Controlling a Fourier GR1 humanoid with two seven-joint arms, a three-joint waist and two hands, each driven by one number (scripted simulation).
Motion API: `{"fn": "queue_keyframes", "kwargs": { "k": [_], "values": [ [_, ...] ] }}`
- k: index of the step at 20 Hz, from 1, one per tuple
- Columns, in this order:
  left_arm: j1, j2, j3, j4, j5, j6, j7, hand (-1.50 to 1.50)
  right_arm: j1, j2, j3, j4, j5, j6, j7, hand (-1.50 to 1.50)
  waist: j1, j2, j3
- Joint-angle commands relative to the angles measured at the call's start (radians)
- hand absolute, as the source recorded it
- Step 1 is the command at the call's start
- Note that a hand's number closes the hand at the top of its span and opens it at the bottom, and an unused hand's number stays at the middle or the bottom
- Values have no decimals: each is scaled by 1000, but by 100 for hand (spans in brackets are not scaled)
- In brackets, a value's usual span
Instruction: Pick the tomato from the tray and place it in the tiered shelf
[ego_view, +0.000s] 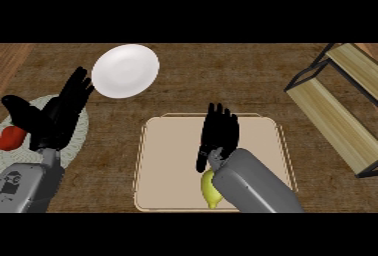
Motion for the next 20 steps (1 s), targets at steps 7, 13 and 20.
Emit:
{"fn": "queue_keyframes", "kwargs": {
  "k": [7,13,20],
  "values": [
    [-22,-19,17,42,-35,-22,-23,0,-7,16,15,162,-45,-145,72,-150,5,3,0],
    [35,-20,41,15,-25,-63,-44,0,-27,16,48,195,-118,-135,82,150,12,3,0],
    [49,-68,22,-65,-78,-21,28,0,-25,16,15,252,64,-151,-96,150,-1,0,1]
  ]
}}
